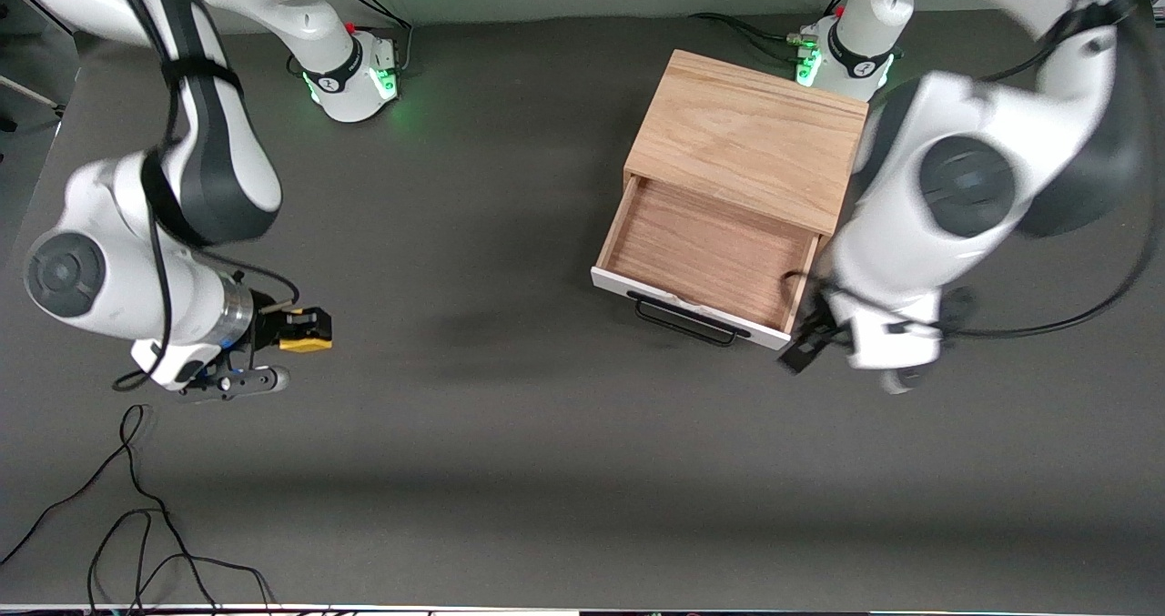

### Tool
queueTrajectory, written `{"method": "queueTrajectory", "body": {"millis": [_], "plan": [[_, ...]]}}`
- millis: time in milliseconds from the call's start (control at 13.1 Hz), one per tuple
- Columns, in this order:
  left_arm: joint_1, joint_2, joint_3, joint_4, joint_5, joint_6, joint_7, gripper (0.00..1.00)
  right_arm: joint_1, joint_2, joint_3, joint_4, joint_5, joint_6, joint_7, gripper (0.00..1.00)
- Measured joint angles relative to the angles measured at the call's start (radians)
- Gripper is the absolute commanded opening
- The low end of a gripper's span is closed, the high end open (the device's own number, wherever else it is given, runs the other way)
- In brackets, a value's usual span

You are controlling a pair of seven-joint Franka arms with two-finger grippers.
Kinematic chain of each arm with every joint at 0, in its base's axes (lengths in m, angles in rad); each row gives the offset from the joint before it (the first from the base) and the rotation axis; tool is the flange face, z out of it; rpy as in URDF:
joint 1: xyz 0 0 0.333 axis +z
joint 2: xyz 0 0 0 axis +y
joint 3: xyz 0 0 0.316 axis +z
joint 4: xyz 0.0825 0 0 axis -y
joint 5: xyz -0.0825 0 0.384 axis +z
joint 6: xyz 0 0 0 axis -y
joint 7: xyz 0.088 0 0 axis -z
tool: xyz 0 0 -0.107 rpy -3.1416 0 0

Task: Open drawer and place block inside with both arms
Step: 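Lift the yellow cube with the right gripper while the left gripper withdraws, then carry the yellow cube with the right gripper over the open drawer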

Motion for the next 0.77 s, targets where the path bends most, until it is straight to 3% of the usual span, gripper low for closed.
{"method": "queueTrajectory", "body": {"millis": [306, 765], "plan": [[0.157, -0.078, 0.004, -0.024, -0.036, -0.123, 0.383, 1.0, 0.198, 0.015, 0.008, 0.177, 0.007, -0.121, 0.357, 0.08], [0.286, -0.187, 0.009, -0.145, -0.041, -0.152, 0.832, 1.0, 0.459, 0.18, 0.035, 0.394, 0.008, -0.062, 0.784, 0.08]]}}
